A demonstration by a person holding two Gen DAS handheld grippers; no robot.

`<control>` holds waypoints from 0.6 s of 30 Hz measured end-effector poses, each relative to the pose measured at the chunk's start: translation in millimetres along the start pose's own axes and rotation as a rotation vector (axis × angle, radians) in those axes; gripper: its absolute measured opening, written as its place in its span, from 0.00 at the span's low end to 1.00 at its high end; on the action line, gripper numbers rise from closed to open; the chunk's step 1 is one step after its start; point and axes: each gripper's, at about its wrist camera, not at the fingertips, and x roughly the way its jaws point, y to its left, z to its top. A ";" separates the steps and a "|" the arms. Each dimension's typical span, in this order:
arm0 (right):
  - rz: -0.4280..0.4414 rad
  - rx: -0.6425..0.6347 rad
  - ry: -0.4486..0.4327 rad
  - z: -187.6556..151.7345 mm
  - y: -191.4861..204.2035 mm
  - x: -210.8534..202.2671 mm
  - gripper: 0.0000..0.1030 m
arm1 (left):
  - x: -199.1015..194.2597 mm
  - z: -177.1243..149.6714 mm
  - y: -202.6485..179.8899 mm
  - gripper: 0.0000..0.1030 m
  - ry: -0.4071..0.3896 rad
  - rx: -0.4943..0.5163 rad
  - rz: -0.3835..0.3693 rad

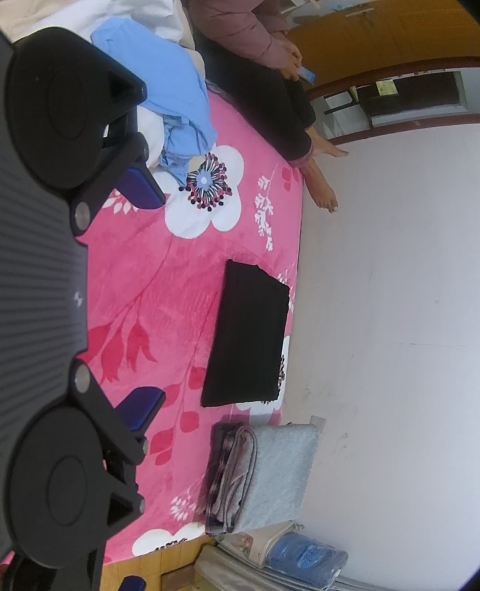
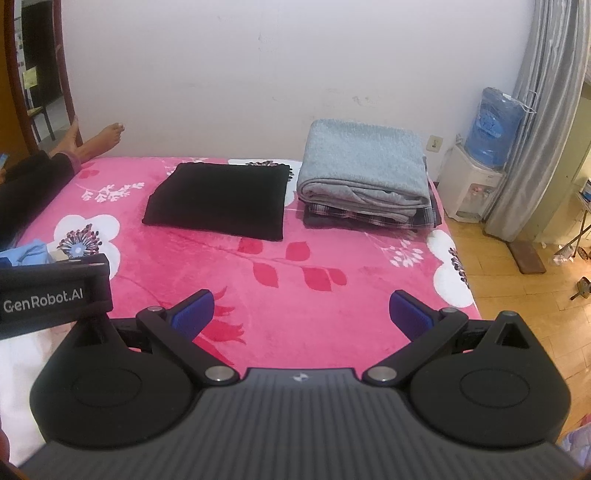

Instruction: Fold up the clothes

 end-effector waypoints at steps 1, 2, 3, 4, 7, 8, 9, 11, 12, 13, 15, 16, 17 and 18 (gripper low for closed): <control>-0.001 -0.001 -0.001 -0.3 -0.1 0.0 0.99 | 0.4 -0.1 -0.4 1.00 0.001 0.001 0.000; -0.002 0.001 0.001 -0.6 -0.5 0.4 0.99 | 0.3 -0.4 -0.6 1.00 0.002 0.002 0.000; -0.003 0.003 0.003 -1.0 -0.9 0.8 0.99 | 0.0 -0.5 -1.1 1.00 0.002 0.004 0.000; -0.003 0.005 0.005 -1.4 -1.3 1.1 0.99 | -0.2 -0.5 -1.6 1.00 0.001 0.005 0.000; -0.004 0.007 0.007 -2.2 -1.4 1.5 0.99 | -0.5 -0.2 -1.9 1.00 0.000 0.006 0.000; -0.004 0.007 0.007 -2.4 -1.3 1.6 0.99 | -0.3 -0.3 -1.8 1.00 -0.001 0.005 0.000; -0.004 0.007 0.007 -2.6 -1.2 1.6 0.99 | 0.0 -0.2 -1.8 1.00 0.000 0.005 0.000; -0.003 0.007 0.008 -3.1 -1.0 1.7 0.99 | 0.7 -0.1 -1.8 1.00 0.000 0.003 0.000; -0.003 0.007 0.008 -3.3 -0.9 1.6 0.99 | 0.9 -0.4 -2.0 1.00 0.001 0.004 0.001; -0.003 0.008 0.008 -3.5 -0.8 1.3 0.99 | 1.0 -0.7 -2.3 1.00 0.003 0.005 0.002; -0.004 0.009 0.009 -3.8 -0.7 1.0 0.99 | 1.4 -1.1 -2.8 1.00 0.004 0.007 0.003; -0.004 0.010 0.009 -4.0 -0.7 1.1 0.99 | 1.4 -1.0 -2.6 1.00 0.005 0.007 0.002; -0.005 0.010 0.010 -4.3 -0.4 1.1 0.99 | 1.0 -0.9 -2.5 1.00 0.006 0.006 0.002; -0.005 0.010 0.011 -4.6 -0.1 1.1 0.99 | 0.8 -0.9 -2.2 1.00 0.005 0.004 0.002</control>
